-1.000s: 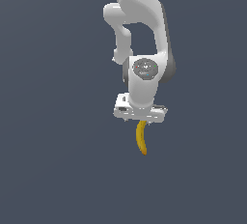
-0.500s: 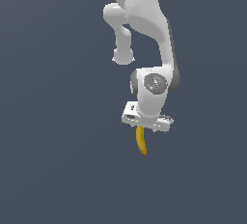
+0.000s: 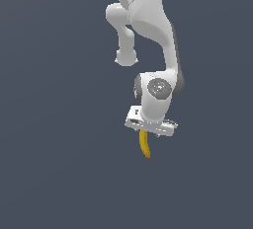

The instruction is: Pick up the object and move it to a goal position.

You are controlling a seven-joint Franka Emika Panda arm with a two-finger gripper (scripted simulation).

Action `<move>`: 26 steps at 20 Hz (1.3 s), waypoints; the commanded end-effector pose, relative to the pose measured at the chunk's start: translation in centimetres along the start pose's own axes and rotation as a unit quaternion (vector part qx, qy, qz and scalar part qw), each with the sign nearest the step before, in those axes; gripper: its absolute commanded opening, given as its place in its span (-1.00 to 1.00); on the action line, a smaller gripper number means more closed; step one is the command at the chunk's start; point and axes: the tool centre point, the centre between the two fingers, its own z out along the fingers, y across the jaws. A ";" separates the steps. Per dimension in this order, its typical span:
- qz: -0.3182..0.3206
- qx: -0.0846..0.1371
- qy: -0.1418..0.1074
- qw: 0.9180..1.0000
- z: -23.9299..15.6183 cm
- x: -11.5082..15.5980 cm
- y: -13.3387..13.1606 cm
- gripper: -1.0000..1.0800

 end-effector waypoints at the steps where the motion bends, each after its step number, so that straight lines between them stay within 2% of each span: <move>1: 0.001 0.000 0.000 1.000 1.0 -0.1 0.0 0.92; 7: 0.002 0.000 0.000 1.000 3.8 -0.1 0.0 0.92; 12: 0.002 0.000 0.000 1.000 4.3 0.0 0.0 0.92; 13: 0.002 0.000 0.000 1.000 4.3 0.0 0.0 -1.00; 26: 0.002 -0.001 -0.001 1.000 4.1 0.0 0.2 -1.00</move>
